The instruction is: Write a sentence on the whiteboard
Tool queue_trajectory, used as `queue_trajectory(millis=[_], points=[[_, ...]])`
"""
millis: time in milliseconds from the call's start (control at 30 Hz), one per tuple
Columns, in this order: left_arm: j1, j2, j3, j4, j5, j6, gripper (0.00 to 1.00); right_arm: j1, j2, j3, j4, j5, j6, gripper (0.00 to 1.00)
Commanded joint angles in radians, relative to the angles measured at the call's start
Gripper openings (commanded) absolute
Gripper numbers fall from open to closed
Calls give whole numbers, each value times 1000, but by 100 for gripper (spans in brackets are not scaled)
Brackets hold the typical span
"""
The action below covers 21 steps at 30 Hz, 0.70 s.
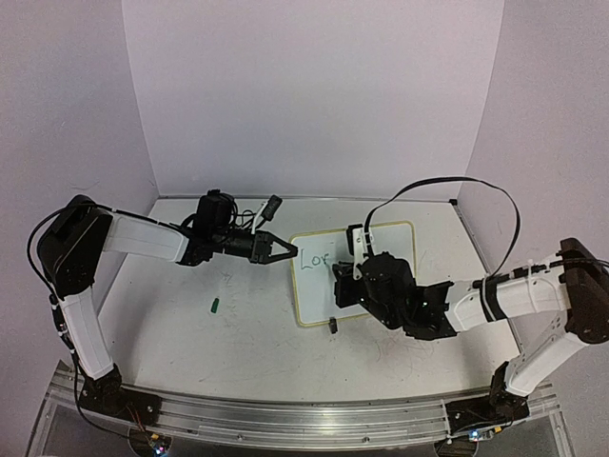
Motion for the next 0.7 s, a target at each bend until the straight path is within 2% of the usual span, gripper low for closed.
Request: queue_trajectory(millis=[0, 167, 667], points=[[-17, -19, -8, 17, 31, 14, 0, 13, -52, -12, -36, 13, 26, 0], [-17, -17, -8, 17, 32, 13, 0, 12, -107, -27, -31, 16, 33, 0], [-17, -21, -9, 17, 32, 14, 0, -20, -44, -3, 26, 7, 3, 0]])
